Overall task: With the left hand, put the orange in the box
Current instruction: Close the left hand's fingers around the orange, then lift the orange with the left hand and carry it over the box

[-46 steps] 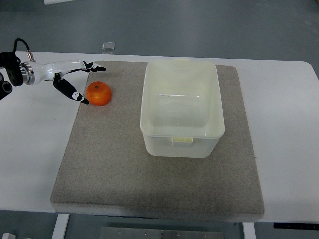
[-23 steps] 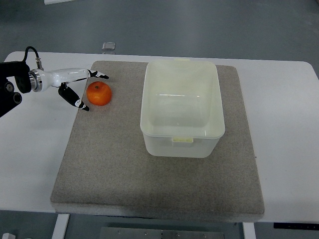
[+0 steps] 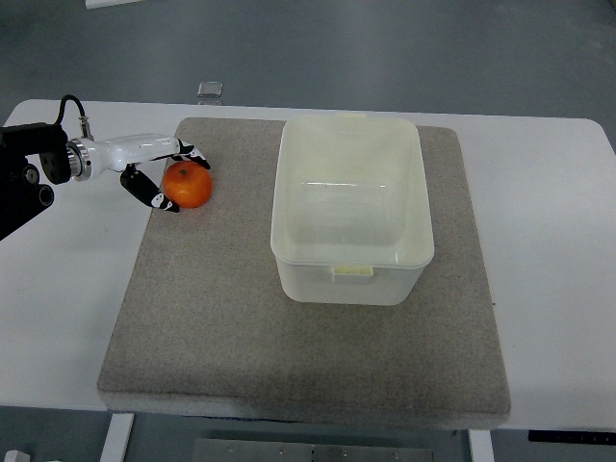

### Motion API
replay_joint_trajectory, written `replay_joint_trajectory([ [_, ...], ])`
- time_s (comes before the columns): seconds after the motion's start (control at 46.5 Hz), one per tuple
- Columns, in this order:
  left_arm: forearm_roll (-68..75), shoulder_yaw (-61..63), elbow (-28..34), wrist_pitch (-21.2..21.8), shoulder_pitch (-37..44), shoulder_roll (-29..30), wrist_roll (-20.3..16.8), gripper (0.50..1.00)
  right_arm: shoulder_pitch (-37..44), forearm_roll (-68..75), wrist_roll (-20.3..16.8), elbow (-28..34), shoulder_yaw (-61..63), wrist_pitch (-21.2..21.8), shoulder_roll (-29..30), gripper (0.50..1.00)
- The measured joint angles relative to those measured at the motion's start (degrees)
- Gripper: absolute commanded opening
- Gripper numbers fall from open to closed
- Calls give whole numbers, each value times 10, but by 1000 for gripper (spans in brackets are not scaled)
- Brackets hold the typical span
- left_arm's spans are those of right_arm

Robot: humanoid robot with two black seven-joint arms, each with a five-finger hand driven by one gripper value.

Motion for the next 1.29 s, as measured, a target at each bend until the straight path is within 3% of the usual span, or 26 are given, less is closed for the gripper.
replay_joint_trajectory([
  [0.495, 14, -8, -16, -1, -30, 21, -2, 500, 0, 0, 0, 0, 0, 0, 0, 930],
  [0.645, 8, -13, -74, -8, -61, 57, -4, 500, 0, 0, 0, 0, 0, 0, 0, 932],
  [0.968, 6, -43, -197, -36, -120, 64, -2, 500, 0, 0, 0, 0, 0, 0, 0, 932],
  [1.183, 13, -68, -275, -56, -134, 50, 1, 500, 0, 0, 0, 0, 0, 0, 0, 932],
  [1.29, 17, -68, -281, -57, -133, 8, 5, 500, 0, 0, 0, 0, 0, 0, 0, 932],
])
